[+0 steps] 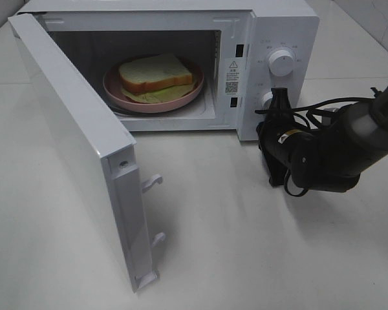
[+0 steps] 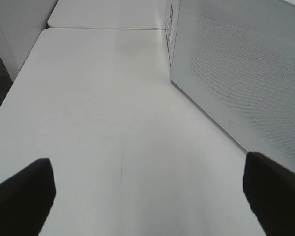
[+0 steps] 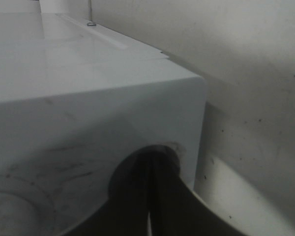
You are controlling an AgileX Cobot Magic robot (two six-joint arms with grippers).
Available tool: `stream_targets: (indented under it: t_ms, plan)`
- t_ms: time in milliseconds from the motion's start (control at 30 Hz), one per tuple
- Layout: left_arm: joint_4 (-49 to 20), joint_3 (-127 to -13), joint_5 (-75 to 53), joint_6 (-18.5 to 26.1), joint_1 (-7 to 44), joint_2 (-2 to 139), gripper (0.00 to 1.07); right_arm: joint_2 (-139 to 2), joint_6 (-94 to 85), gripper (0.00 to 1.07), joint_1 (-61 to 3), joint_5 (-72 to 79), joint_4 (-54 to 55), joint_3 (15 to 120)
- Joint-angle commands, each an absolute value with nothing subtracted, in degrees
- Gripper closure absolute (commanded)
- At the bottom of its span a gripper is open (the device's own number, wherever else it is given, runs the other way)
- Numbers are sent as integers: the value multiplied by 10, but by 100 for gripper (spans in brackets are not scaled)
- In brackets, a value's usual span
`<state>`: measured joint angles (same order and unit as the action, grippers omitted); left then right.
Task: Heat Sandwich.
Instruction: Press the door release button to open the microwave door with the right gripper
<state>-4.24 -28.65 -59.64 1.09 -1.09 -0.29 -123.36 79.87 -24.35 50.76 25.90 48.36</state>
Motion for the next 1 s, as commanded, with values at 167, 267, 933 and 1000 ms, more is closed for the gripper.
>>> stream_targets:
  t_ms: [167,267,933,1000]
  plan:
    - [-45,-284,-592,10,-13,-18,9,-1223,800,107,-220,597,213,543]
    - [-45,-284,-592,10,-13,-18,9,-1214,796,107,-220,570,211,543]
    - [-45,-284,-592,10,-13,-18,9,-1153,800,107,-220,417,176,441]
    - [-45,-284,-592,10,-13,-18,9,-1140,795,107,-220,388,171,425]
